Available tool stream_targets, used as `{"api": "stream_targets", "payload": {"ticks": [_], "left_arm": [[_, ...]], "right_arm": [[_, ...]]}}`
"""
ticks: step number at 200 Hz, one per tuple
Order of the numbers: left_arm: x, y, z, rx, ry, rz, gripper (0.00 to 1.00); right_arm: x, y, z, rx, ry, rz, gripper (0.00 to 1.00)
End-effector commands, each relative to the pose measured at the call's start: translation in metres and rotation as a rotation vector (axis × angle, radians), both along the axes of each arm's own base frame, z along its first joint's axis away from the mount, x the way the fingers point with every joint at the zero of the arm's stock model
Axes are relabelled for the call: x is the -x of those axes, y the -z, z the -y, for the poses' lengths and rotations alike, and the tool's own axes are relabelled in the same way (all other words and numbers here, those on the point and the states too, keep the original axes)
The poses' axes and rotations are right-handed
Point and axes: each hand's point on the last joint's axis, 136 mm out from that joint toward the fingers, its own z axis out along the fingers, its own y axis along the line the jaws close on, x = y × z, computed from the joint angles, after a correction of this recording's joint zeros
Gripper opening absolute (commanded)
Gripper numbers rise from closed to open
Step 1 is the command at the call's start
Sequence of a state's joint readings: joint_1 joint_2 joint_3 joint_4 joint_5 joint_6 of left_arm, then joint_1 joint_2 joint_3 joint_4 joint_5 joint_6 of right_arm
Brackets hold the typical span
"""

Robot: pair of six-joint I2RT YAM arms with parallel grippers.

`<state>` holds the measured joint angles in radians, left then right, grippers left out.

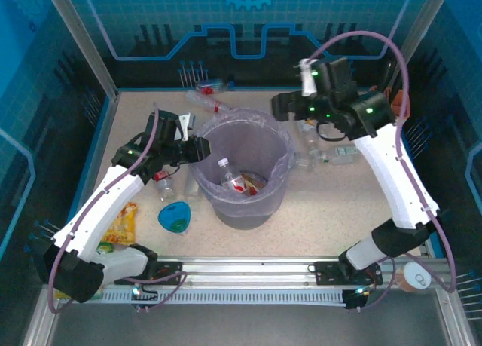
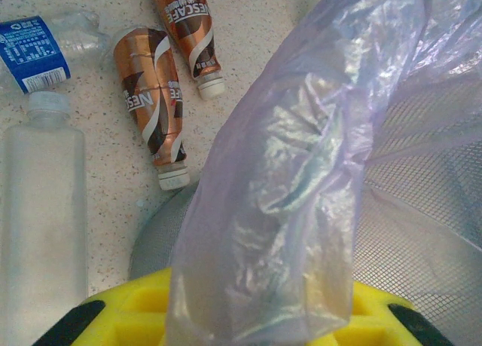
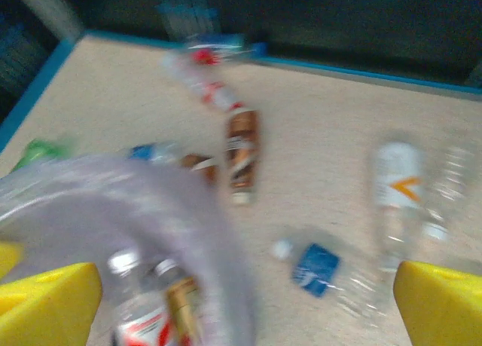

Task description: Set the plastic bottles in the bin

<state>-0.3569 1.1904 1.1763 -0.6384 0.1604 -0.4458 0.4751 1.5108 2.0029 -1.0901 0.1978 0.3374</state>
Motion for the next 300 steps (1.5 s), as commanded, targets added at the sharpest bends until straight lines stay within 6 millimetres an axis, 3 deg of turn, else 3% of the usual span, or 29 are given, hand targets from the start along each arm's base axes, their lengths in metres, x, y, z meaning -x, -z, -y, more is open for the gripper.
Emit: {"api": "stream_targets", "payload": {"ticks": [1, 24, 47, 82, 108, 140, 173, 225, 300], "left_arm": [[0.009, 0.021, -0.006, -0.07, 0.006, -0.063, 0.27], [0.008, 0.02, -0.004, -0.065, 0.008, -0.067, 0.28], [0.008, 0.019, -0.004, -0.062, 0.007, -0.067, 0.27], [0.008, 0.019, -0.005, -0.07, 0.007, -0.069, 0.28], [0.007, 0.022, -0.004, -0.065, 0.005, -0.072, 0.27], [0.006, 0.022, -0.005, -0.083, 0.007, -0.078, 0.28], [0.006, 0.018, -0.005, -0.083, 0.005, -0.069, 0.28], [0.005, 0.021, -0.004, -0.079, 0.005, -0.079, 0.28], [0.004, 0.021, -0.006, -0.088, -0.004, -0.074, 0.28]], "right_arm": [[-0.009, 0.023, 0.063, -0.017, 0.261, -0.032, 1.0], [-0.017, 0.051, 0.109, -0.12, 0.459, -0.037, 1.0], [-0.021, 0.095, 0.148, -0.196, 0.667, -0.106, 1.0], [-0.027, 0.159, 0.191, -0.283, 0.9, -0.154, 1.0], [-0.019, 0.211, 0.22, -0.346, 1.129, -0.17, 0.98], [-0.025, 0.26, 0.225, -0.45, 1.251, -0.166, 0.94], [-0.037, 0.288, 0.223, -0.457, 1.281, -0.202, 0.94], [-0.059, 0.31, 0.22, -0.46, 1.278, -0.227, 0.95], [-0.066, 0.34, 0.212, -0.439, 1.344, -0.336, 0.92]]}}
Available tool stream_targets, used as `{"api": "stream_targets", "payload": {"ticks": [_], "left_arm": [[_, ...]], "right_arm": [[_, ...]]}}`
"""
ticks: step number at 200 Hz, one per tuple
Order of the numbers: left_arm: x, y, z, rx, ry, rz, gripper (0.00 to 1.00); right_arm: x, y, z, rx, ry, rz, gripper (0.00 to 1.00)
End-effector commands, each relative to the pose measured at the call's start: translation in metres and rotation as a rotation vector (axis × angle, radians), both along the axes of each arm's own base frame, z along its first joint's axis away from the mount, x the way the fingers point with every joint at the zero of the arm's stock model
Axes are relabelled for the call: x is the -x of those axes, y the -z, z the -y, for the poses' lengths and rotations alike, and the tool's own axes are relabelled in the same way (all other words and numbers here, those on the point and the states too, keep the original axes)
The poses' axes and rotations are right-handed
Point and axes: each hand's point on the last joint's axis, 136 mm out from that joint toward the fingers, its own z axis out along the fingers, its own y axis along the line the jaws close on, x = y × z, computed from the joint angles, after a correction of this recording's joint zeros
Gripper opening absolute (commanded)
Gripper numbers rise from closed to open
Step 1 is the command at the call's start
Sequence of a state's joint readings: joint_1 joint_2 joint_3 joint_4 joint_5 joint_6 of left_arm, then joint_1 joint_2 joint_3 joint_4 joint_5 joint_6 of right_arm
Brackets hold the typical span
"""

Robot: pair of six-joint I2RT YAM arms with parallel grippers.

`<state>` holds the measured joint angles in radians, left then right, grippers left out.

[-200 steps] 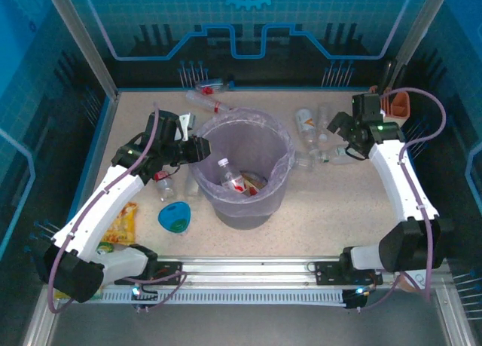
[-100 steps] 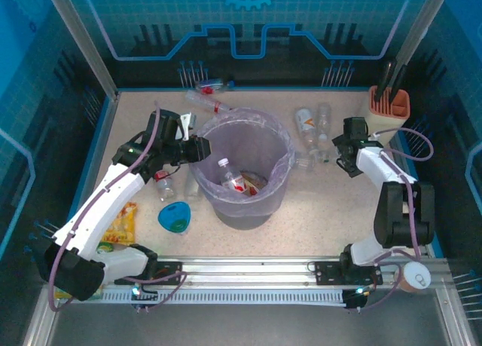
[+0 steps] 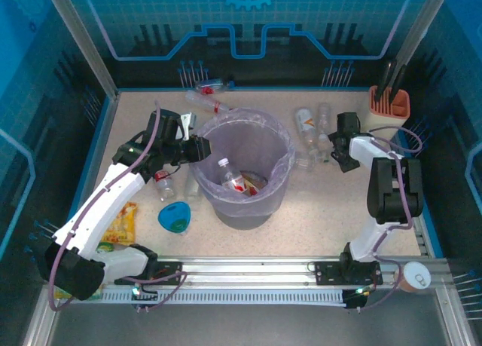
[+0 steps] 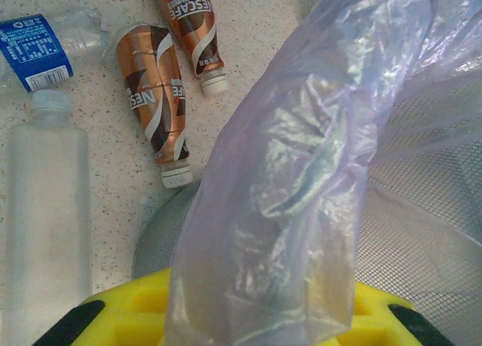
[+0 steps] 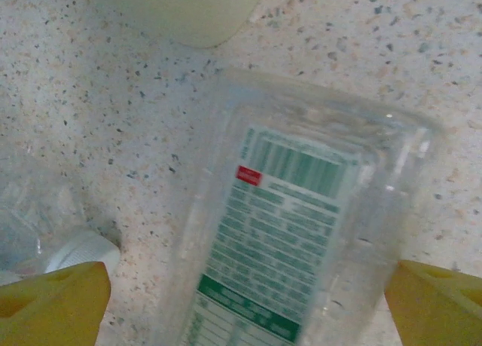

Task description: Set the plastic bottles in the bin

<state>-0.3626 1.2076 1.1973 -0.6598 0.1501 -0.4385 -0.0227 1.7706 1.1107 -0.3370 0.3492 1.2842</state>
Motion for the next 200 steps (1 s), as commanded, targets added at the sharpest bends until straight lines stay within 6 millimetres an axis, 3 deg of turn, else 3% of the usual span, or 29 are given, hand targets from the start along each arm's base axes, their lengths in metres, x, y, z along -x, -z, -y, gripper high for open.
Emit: {"api": "stream_targets", "payload": {"ticks": [1, 39, 63, 102, 156, 200], "left_arm": [[0.005, 0.02, -0.007, -0.07, -0.007, -0.063, 0.28], [0.006, 0.021, -0.007, -0.079, -0.003, -0.063, 0.28], [0.004, 0.018, -0.006, -0.076, 0.0, -0.058, 0.28], [0.004, 0.017, -0.007, -0.08, 0.001, -0.051, 0.28], [0.004, 0.018, -0.005, -0.07, 0.005, -0.046, 0.28], [0.003, 0.02, -0.003, -0.063, 0.015, -0.052, 0.28]], "right_arm": [[0.002, 0.006, 0.0, 0.0, 0.043, -0.025, 0.92], [0.006, 0.003, 0.004, 0.022, 0.043, -0.024, 0.81], [0.008, -0.009, 0.007, 0.05, 0.031, -0.018, 0.71], [0.013, -0.032, 0.004, 0.071, -0.009, 0.015, 0.67], [0.018, -0.097, -0.007, 0.171, -0.136, 0.122, 0.6], [0.023, -0.18, -0.026, 0.273, -0.294, 0.273, 0.53]]}}
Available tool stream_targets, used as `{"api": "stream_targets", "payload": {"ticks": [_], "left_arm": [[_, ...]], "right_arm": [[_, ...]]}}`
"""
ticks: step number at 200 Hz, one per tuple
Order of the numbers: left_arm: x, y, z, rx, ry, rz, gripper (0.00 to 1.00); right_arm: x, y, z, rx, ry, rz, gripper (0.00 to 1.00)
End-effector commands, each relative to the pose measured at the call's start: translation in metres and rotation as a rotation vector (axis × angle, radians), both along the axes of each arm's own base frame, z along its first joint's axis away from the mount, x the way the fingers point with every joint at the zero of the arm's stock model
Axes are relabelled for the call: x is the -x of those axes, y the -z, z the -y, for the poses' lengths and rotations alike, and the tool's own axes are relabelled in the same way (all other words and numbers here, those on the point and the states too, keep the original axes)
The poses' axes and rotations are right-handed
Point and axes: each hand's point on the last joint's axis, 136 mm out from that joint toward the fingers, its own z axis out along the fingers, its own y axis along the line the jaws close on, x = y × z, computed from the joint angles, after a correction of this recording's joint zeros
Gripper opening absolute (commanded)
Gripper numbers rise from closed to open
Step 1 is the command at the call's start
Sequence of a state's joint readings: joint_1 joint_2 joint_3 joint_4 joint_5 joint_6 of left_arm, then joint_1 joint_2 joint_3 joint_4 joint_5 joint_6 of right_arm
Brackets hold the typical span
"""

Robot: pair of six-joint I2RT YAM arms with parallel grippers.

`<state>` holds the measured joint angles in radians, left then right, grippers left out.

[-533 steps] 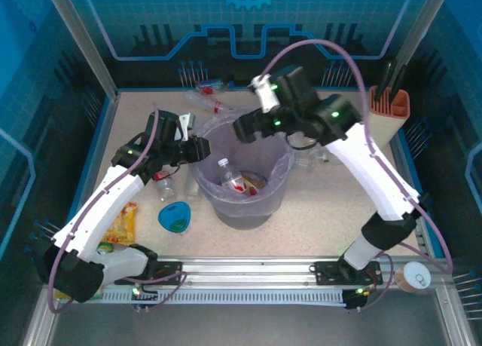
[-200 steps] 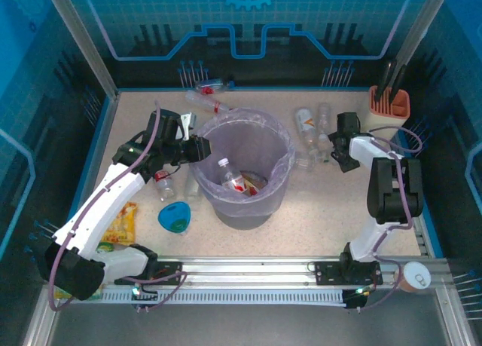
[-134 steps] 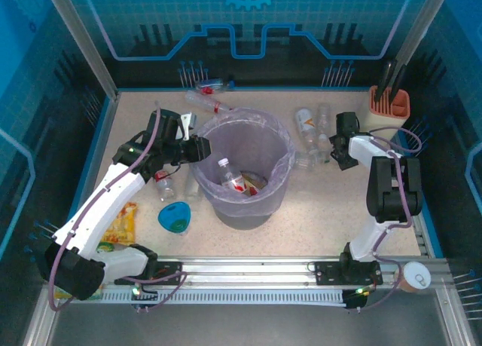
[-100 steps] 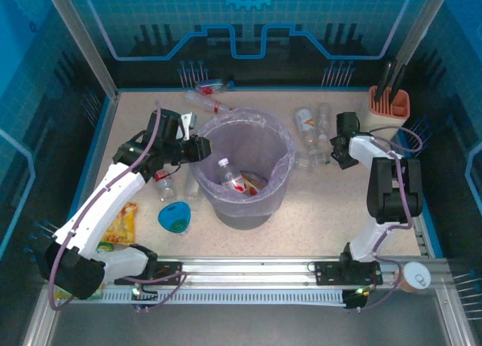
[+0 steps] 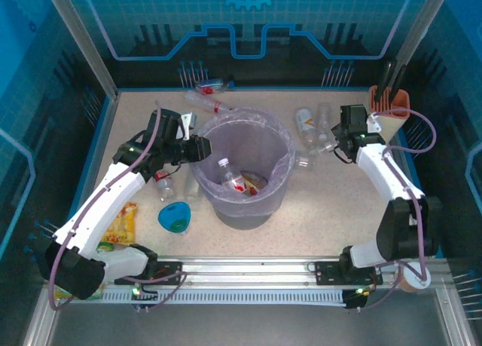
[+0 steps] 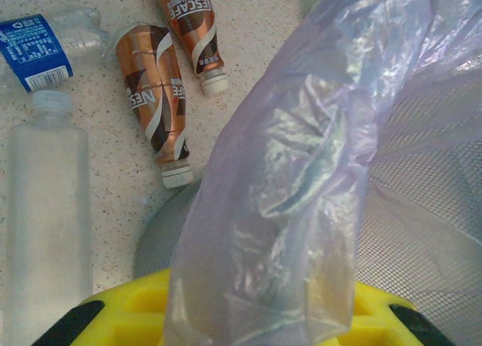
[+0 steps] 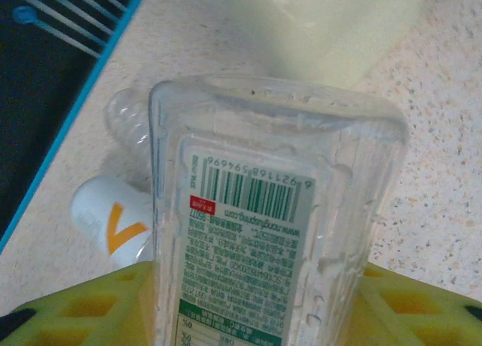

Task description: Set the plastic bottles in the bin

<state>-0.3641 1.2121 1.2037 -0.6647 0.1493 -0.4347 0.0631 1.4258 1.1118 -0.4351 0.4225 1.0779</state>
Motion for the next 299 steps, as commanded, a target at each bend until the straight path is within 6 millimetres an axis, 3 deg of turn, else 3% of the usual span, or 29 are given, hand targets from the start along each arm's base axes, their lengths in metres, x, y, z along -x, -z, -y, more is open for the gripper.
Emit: {"api": "stream_targets", "payload": {"ticks": [1, 31, 79, 107, 128, 164, 201, 246, 299], "left_arm": [[0.003, 0.02, -0.003, -0.059, 0.012, -0.051, 0.28], [0.003, 0.019, -0.004, -0.062, 0.011, -0.047, 0.28], [0.0, 0.02, -0.004, -0.064, 0.005, -0.045, 0.28], [-0.001, 0.018, -0.003, -0.064, 0.004, -0.041, 0.28], [-0.003, 0.016, -0.002, -0.064, 0.01, -0.037, 0.28], [-0.003, 0.013, -0.003, -0.065, 0.009, -0.032, 0.28], [-0.003, 0.013, -0.004, -0.071, 0.006, -0.03, 0.28], [-0.003, 0.014, -0.005, -0.073, 0.003, -0.03, 0.28], [-0.002, 0.014, -0.006, -0.078, 0.001, -0.028, 0.28]], "right_arm": [[0.003, -0.061, -0.005, 0.107, -0.094, 0.093, 0.53], [0.004, -0.131, -0.027, 0.173, -0.279, 0.177, 0.5], [0.022, -0.225, -0.115, 0.173, -0.658, 0.35, 0.46], [0.036, -0.254, -0.169, 0.17, -0.826, 0.399, 0.44], [0.046, -0.257, -0.217, 0.193, -0.98, 0.379, 0.43], [0.075, -0.244, -0.289, 0.227, -1.244, 0.296, 0.41], [0.101, -0.196, -0.333, 0.218, -1.405, 0.114, 0.4], [0.131, -0.136, -0.357, 0.2, -1.484, -0.095, 0.4], [0.151, -0.079, -0.358, 0.208, -1.518, -0.273, 0.39]]}}
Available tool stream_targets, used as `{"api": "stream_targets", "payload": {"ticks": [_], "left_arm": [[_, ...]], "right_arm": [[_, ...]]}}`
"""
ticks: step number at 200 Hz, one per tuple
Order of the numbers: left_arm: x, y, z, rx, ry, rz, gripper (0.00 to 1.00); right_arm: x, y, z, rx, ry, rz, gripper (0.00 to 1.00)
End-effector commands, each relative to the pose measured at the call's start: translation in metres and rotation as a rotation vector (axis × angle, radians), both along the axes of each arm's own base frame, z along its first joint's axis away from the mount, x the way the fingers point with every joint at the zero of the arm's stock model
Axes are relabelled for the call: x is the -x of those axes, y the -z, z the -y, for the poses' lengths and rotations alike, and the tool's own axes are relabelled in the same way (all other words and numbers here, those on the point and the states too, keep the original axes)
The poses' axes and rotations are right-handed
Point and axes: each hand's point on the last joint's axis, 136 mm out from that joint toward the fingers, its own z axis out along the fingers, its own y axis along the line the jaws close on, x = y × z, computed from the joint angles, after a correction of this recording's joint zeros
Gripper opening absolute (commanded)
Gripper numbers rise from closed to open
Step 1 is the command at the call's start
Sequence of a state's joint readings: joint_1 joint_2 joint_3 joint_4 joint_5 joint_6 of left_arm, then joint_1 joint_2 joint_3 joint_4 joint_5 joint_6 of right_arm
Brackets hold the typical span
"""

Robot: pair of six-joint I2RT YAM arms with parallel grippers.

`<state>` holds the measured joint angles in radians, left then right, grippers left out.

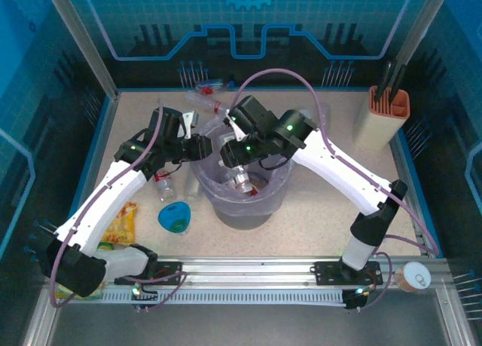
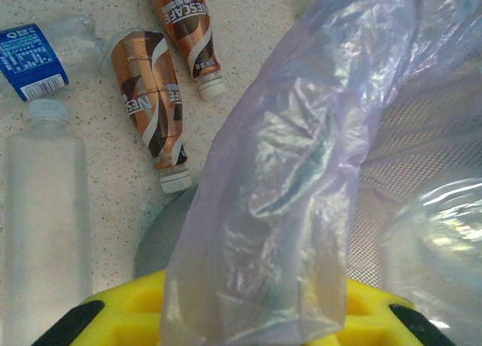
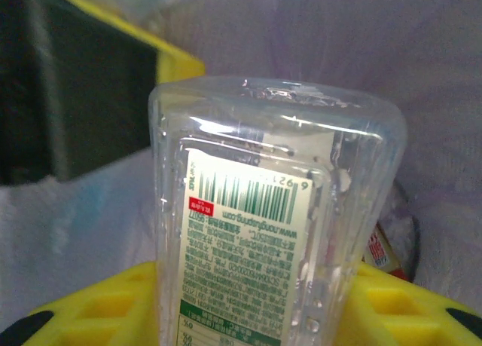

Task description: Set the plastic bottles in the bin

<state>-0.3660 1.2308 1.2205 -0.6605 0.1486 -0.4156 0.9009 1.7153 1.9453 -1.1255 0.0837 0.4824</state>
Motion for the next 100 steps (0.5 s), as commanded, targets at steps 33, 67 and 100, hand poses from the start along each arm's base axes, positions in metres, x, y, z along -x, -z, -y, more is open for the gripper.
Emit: {"api": "stream_targets", "payload": {"ticks": [33, 67, 100], "left_arm": [[0.001, 0.015, -0.008, -0.066, -0.015, -0.04, 0.28], [0.0, 0.016, -0.007, -0.066, -0.017, -0.041, 0.28], [0.0, 0.017, -0.008, -0.069, -0.017, -0.042, 0.28]], "right_arm": [[0.021, 0.055, 0.004, 0.096, -0.023, -0.136, 0.4], [0.024, 0.083, 0.0, 0.081, 0.002, -0.207, 0.42], [0.023, 0.108, -0.003, 0.08, 0.024, -0.24, 0.47]]}}
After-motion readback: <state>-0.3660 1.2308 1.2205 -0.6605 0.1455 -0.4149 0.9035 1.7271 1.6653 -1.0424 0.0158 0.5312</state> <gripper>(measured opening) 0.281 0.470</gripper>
